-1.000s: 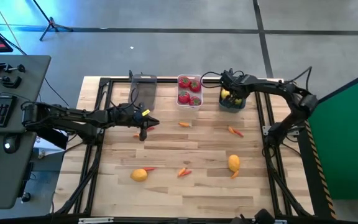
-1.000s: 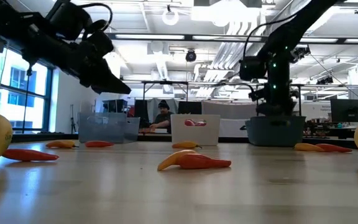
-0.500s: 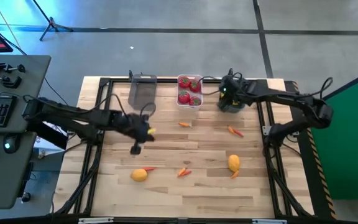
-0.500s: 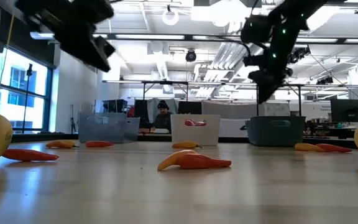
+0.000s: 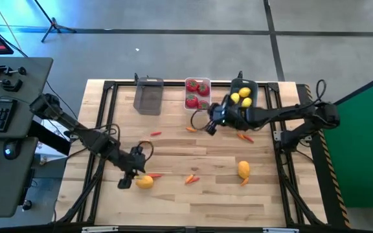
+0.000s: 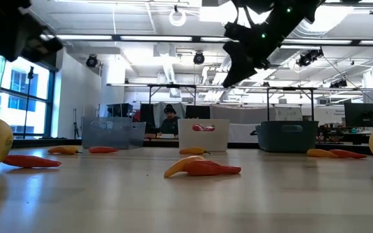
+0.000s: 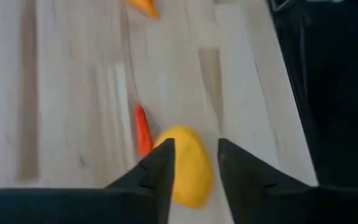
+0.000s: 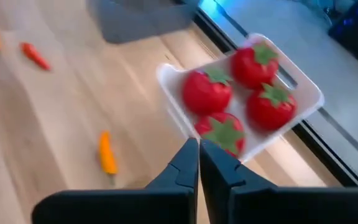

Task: Sort produce into baskets
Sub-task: Put the yellow lemon into the blue bin

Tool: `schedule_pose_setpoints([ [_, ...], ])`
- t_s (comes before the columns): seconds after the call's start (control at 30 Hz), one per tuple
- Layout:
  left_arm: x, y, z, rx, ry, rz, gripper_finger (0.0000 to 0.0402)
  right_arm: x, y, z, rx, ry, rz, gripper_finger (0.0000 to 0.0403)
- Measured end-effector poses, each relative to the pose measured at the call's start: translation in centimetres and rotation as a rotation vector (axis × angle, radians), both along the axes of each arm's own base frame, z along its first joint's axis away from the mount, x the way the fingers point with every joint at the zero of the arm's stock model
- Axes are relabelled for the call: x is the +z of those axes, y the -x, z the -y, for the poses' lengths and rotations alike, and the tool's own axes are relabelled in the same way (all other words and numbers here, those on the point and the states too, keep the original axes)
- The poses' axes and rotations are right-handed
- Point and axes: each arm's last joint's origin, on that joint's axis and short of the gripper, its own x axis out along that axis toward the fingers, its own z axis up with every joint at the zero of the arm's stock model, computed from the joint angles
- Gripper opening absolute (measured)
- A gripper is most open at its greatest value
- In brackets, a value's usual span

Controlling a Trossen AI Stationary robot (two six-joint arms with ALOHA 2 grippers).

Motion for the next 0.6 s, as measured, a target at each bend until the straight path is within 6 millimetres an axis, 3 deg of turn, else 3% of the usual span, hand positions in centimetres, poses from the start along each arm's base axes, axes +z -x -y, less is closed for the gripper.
schedule_pose_setpoints([
  [0.3,-2.4,0.2,1.7,0.113,-0.006,-0.179,0.0210,-1.7,-1.5,-3.5,0.050,0.038,-0.005,0.0001],
  [0.6,-5.4,-0.9,2.7,0.143,-0.040,-0.334,0.0244,-1.8,-1.5,-4.5,0.068,0.041,-0.006,0.0000],
])
